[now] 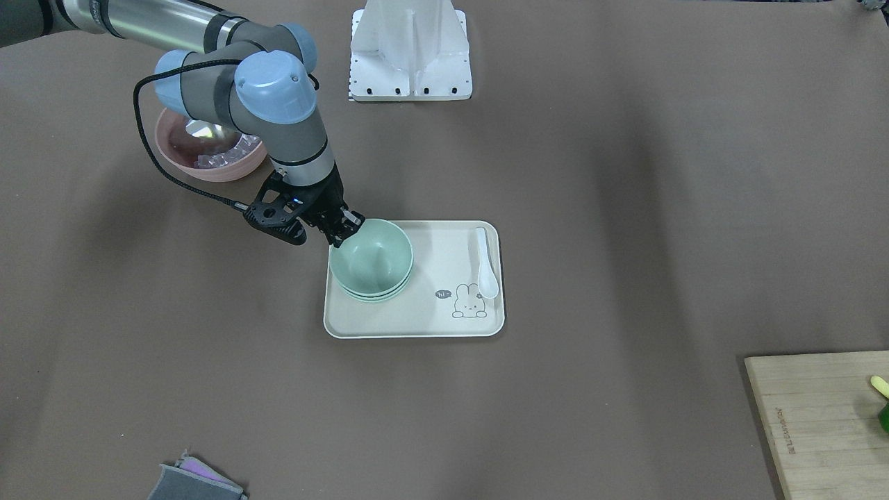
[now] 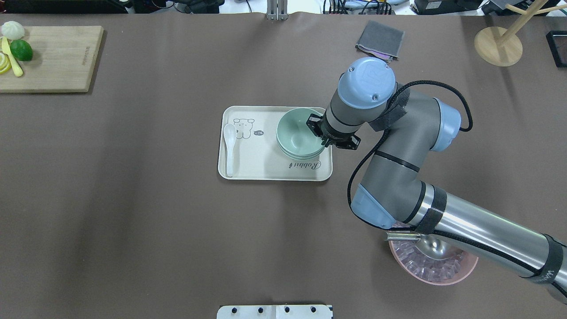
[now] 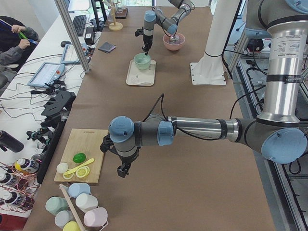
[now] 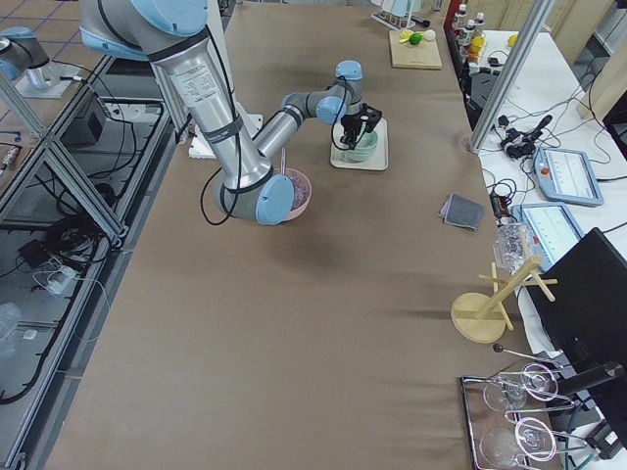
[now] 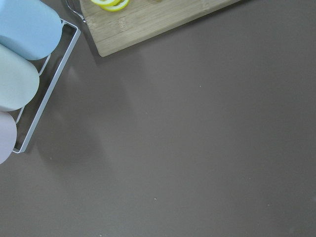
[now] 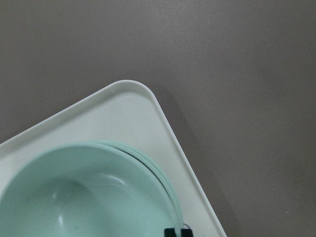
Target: Stack green bowls together
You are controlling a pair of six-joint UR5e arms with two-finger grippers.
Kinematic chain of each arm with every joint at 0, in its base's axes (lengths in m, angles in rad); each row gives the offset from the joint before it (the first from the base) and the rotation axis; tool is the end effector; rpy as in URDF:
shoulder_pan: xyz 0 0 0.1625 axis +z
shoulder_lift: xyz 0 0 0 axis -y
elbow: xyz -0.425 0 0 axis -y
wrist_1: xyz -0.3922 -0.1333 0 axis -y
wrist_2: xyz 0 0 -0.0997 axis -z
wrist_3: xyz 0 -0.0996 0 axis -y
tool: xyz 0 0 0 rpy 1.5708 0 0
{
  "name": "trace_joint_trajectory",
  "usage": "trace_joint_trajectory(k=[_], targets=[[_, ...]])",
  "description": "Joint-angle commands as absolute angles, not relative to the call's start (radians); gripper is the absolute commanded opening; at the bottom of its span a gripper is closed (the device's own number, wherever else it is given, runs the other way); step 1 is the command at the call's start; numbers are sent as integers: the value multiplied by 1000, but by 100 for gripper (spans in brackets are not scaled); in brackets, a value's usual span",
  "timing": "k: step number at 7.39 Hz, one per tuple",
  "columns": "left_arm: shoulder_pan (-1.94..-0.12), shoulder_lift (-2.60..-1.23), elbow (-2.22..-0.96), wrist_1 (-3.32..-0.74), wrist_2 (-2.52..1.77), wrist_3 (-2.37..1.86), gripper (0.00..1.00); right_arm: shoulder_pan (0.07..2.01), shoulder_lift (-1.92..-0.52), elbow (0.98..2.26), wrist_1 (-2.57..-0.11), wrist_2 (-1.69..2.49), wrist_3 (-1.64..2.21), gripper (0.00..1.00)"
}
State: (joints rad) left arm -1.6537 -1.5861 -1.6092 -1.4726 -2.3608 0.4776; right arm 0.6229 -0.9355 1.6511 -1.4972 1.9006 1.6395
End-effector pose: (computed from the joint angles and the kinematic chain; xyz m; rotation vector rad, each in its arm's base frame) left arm -0.1033 -0.4877 0.6409 0.1790 0.7751 0.3562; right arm -0.4977 -0.4819 0.2429 -0.0876 -0.8471 0.5199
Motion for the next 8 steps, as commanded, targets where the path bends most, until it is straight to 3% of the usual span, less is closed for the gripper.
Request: trace_joint_trajectory(k=[1,8], targets=[[-1654,-1586,-1609,-1473,-2361,477,99,623,-936,1649,-1496,1901,1635,0],[-1654,-1586,-1608,-1473,-2361,477,99,615,-936,1651,-1494,1882,1629,0]])
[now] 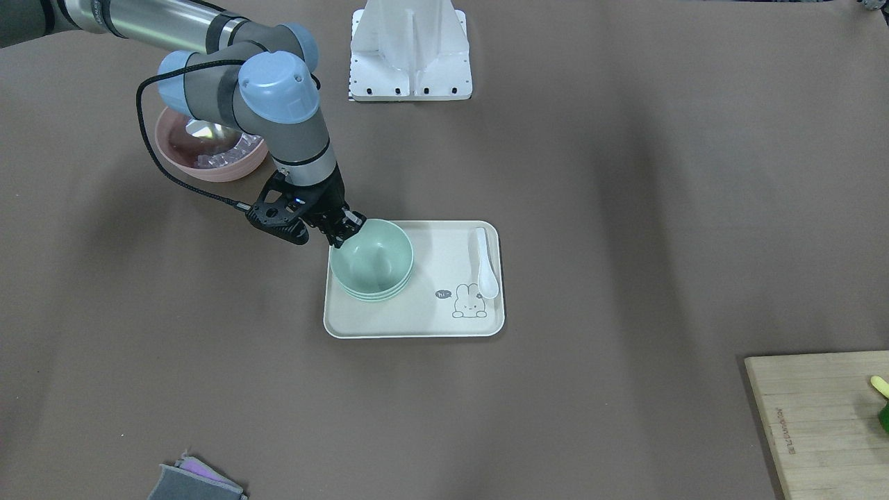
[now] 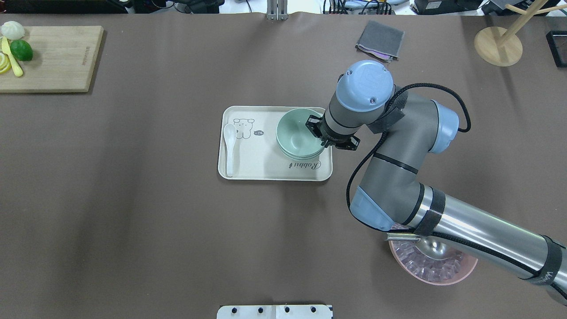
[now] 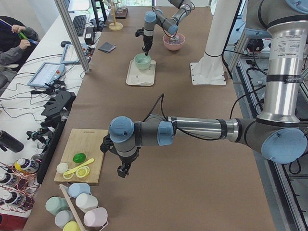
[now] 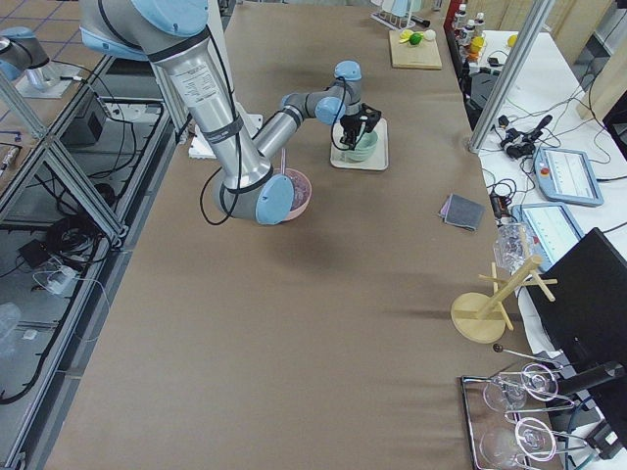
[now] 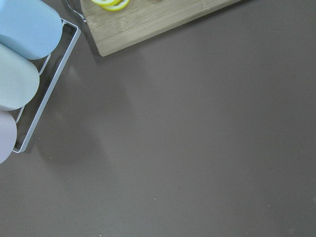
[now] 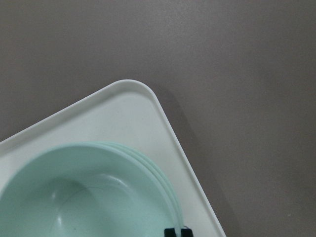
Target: Stack green bowls together
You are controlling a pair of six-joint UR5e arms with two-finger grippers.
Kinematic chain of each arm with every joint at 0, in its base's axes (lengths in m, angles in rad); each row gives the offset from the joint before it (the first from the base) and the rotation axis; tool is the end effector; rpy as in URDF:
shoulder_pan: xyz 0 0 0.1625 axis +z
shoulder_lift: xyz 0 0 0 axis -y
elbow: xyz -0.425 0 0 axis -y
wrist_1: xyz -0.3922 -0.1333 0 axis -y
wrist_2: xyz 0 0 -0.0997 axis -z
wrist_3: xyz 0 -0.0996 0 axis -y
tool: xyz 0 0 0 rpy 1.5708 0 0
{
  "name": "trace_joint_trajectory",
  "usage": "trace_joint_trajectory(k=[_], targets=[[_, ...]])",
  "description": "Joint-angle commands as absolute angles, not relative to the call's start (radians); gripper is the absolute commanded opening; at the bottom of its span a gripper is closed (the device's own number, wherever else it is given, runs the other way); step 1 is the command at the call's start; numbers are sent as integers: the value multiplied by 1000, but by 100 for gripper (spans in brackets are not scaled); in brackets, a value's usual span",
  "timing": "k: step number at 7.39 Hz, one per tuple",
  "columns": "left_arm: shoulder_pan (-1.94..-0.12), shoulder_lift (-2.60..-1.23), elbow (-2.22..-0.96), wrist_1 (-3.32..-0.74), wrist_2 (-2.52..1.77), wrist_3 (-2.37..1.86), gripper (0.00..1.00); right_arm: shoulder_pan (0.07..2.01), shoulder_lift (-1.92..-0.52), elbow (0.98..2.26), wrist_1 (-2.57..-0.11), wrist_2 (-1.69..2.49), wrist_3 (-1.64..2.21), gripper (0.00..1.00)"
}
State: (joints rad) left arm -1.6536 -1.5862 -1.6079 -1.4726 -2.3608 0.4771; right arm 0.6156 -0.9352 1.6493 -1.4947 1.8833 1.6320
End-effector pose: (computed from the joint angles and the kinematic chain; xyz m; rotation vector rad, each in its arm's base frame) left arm -0.1032 -0.4877 0.6414 0.1776 0.7754 0.3554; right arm -0.5009 -0.4801 0.2435 -0.0711 -0.8441 0.5131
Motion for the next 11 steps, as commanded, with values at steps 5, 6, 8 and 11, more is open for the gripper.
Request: trace_joint_trajectory(k=[5,6,8,11], targets=[[-1654,-1586,-1609,-1473,-2361,477,99,600,-950,1700,-1496,1767,1543,100],[-1654,-1586,-1609,-1473,-2361,479,99,621,-950,1703,-1497,1790,1519,100],[-1654,-1586,-1609,-1473,-2361,476,99,731,-971,1712,-1497,1950,1407,100],[-1654,-1586,-1608,-1473,-2361,472,99,956,-1127,1759,-1499,2153,1072,100]])
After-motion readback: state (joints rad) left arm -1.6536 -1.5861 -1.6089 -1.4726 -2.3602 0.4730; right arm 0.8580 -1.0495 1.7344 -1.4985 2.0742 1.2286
